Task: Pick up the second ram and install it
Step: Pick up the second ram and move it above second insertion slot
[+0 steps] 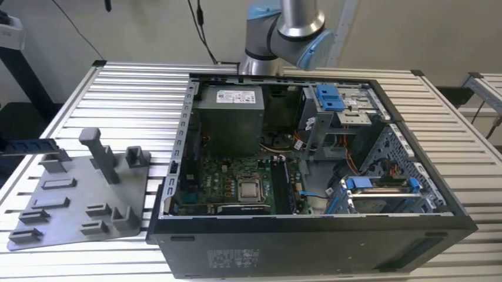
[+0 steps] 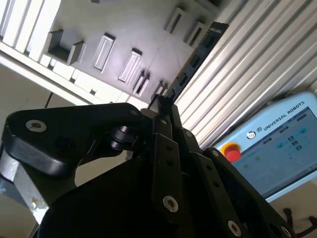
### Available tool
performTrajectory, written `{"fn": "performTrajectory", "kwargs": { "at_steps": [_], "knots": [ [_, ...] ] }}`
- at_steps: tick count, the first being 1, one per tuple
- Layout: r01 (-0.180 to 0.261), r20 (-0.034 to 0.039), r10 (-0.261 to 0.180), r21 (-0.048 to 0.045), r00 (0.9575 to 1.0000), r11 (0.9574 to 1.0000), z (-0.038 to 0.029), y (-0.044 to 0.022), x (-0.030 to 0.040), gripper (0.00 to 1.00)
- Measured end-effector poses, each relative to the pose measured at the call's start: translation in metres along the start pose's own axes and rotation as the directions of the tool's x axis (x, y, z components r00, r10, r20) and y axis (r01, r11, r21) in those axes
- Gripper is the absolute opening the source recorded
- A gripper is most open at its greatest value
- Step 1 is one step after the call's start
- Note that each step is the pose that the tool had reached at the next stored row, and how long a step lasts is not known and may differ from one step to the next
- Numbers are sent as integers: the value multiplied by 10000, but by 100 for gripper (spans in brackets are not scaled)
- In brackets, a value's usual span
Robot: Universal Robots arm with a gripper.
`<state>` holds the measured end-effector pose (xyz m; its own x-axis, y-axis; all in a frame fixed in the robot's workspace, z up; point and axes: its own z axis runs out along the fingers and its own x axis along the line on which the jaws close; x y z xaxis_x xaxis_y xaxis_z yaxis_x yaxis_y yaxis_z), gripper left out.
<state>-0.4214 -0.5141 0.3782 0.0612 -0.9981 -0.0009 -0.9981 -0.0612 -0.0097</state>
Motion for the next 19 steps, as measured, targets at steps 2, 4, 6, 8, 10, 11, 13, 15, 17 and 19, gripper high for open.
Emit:
{"fn": "performTrajectory", "kwargs": {
  "at_steps": [2, 4, 6, 8, 10, 11, 13, 15, 17, 19],
  "knots": [
    [0, 0, 0, -1, 10000, 10000, -60, 0, 0, 14],
    [0, 0, 0, 0, 10000, 10000, -117, -1, 0, 14],
    [0, -1, 0, -1, 10000, 10000, -177, -2, 0, 14],
    [0, -1, 0, -1, 10000, 10000, -234, -2, 0, 14],
    [0, -1, 0, -1, 10000, 10000, -294, -3, 0, 14],
    [0, 0, 0, 0, 10000, 10000, -320, -3, 0, 14],
    [0, 0, 0, 0, 10000, 10000, -367, -3, 0, 14],
    [0, -1, 0, -1, 10000, 10000, -415, -4, 0, 14],
    [1, 0, -1, 0, 10000, 10000, -430, -4, 0, 14],
    [1, 2, -1, 2, 10000, 10000, -431, -4, 0, 14]
  ]
}}
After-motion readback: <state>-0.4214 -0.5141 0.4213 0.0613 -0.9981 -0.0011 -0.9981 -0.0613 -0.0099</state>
